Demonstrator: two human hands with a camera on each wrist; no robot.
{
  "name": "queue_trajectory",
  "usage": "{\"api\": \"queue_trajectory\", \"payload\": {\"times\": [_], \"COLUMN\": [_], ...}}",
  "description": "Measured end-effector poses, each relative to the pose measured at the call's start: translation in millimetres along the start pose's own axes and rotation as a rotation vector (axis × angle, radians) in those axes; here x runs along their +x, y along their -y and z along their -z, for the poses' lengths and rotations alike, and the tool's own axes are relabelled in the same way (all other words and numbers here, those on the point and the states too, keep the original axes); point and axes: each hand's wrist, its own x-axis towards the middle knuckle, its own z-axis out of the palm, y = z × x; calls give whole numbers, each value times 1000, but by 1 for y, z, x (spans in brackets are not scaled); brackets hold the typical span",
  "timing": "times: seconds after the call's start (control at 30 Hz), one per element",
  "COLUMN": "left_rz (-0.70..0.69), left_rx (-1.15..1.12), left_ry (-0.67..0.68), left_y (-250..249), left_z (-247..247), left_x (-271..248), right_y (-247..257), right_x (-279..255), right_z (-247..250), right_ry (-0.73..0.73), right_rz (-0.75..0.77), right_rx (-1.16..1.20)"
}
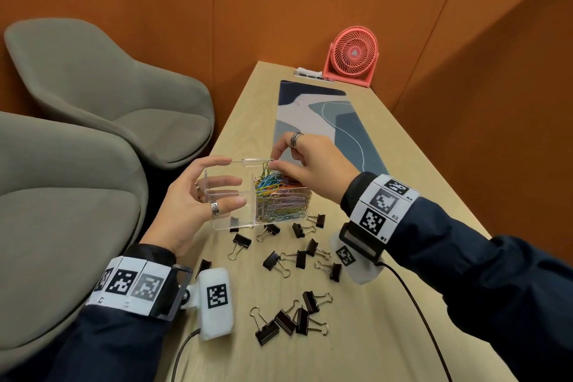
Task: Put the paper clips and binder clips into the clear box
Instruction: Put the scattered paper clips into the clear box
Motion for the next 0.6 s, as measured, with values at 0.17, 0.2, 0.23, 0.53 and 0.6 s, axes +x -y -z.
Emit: {"api": "queue_trajectory", "payload": {"times": [0.17,0.2,0.23,0.53,0.6], "left_rz": [-1,-1,-1,0,0], "left_rx": [9,15,20,14,7], "left_ry": [0,3,5,1,2], "left_y": [2,2,2,2,2], "left_z": [-1,-1,-1,0,-1], "left_x": [0,0,0,1,1], "right_y": [0,1,1,6,5], "right_x": [-1,0,0,4,5], "right_z": [-4,-5,-6,16,20], "right_ry": [-24,-12,2,-27,44], "right_rz": [-17,-22,-27,-242,-245], "right_rx": [15,3,-3,309,293]}}
